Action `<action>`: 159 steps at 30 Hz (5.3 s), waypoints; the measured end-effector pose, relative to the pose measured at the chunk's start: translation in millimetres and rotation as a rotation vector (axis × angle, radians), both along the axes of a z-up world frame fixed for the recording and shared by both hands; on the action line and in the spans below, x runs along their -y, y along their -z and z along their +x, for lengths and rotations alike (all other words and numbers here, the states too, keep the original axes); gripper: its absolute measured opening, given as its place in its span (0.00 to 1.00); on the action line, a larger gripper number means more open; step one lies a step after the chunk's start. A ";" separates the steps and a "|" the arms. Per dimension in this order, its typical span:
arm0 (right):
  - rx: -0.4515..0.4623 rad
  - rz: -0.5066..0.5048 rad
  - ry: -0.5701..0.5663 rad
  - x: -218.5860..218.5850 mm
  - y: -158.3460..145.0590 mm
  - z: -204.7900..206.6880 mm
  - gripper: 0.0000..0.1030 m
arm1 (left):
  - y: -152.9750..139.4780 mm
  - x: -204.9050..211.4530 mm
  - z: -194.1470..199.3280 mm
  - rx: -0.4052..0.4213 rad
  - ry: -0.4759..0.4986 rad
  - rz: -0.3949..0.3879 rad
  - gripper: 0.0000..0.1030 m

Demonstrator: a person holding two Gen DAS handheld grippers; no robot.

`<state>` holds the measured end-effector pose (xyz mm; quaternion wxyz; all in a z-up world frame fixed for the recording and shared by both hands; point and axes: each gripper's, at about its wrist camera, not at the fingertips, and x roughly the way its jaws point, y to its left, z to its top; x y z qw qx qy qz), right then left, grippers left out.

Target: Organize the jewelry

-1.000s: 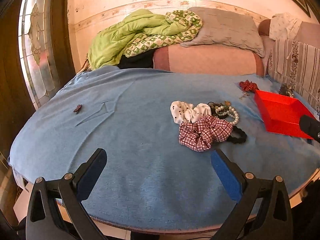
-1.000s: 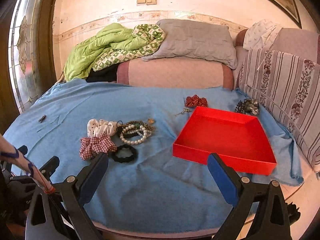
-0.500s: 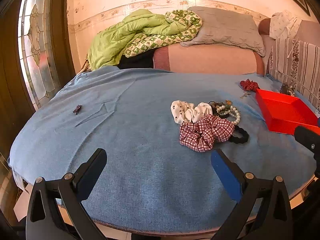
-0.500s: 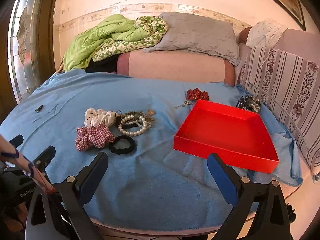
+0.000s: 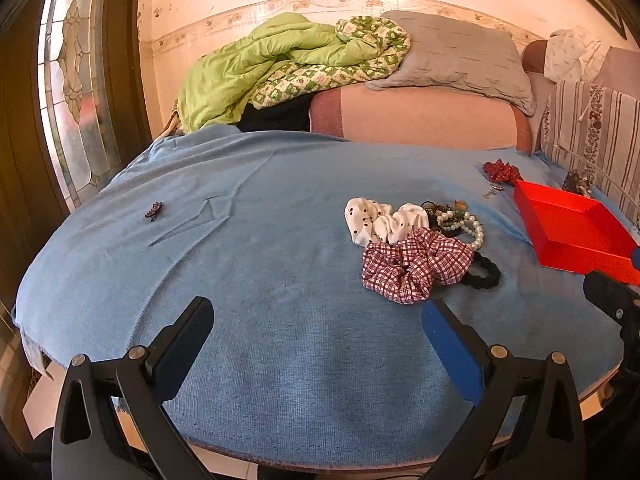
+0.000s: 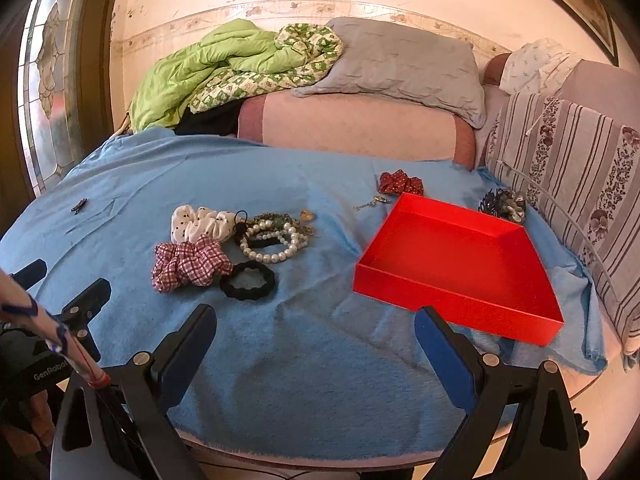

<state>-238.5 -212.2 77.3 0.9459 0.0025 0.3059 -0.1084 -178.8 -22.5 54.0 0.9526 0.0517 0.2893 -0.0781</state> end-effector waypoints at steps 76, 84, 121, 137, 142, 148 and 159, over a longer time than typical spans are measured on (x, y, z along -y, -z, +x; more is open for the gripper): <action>-0.122 0.344 -0.235 11.4 17.3 87.4 0.51 | 17.6 28.6 99.6 -0.275 0.185 -0.085 0.84; -0.143 0.369 -0.211 18.9 24.5 91.2 0.51 | 38.2 47.1 121.8 -0.356 0.261 -0.114 0.28; -0.146 0.371 -0.145 32.1 29.8 101.0 0.08 | 24.9 30.7 106.4 -0.283 0.349 -0.204 0.11; -0.016 0.398 0.019 101.3 -5.1 69.8 0.08 | -31.4 82.8 76.5 -0.152 0.493 -0.242 0.11; 0.007 0.402 0.095 135.1 -13.7 62.5 0.08 | -41.2 128.9 77.7 -0.159 0.554 -0.236 0.11; 0.025 0.391 0.212 188.3 -23.5 62.9 0.08 | -48.9 195.3 92.0 -0.177 0.614 -0.221 0.11; -0.032 0.411 0.370 280.2 -11.0 91.1 0.08 | -28.7 324.5 133.2 -0.249 0.675 -0.135 0.11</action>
